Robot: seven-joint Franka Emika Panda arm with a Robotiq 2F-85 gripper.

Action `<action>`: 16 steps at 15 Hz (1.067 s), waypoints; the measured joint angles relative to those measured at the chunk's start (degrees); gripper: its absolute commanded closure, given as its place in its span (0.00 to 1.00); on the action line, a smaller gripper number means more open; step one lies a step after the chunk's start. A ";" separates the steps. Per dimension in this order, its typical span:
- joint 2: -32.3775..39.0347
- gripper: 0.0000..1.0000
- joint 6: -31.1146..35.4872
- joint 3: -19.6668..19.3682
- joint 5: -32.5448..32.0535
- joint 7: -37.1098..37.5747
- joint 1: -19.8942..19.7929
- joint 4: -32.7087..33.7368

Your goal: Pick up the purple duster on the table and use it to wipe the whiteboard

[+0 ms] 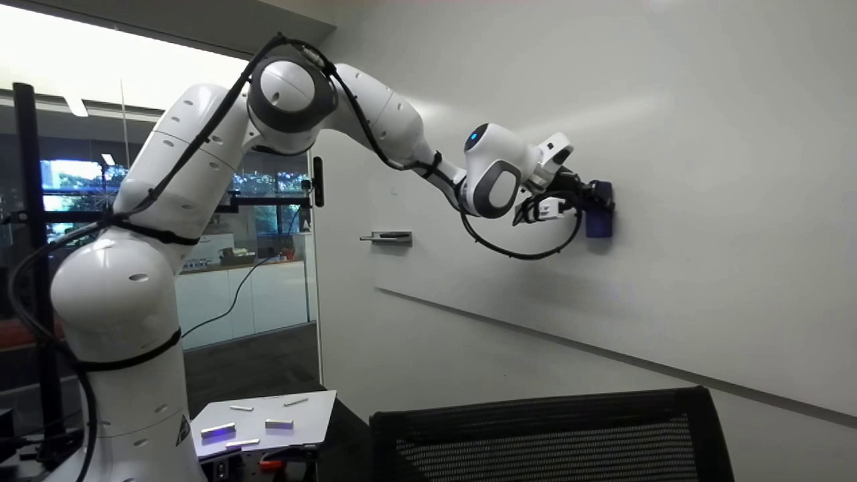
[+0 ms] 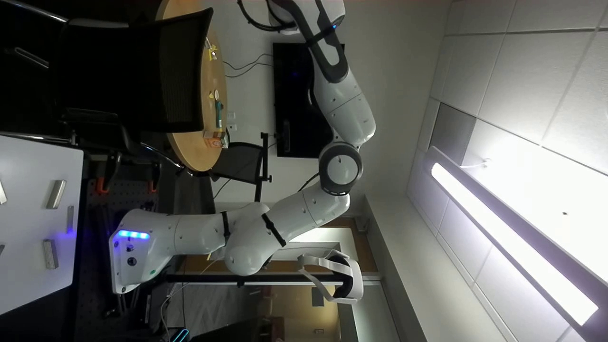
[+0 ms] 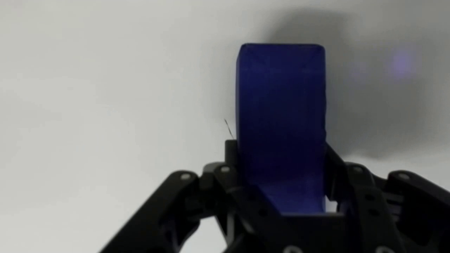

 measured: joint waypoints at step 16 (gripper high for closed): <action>0.91 0.70 -1.90 7.59 -18.74 -0.48 -10.38 3.57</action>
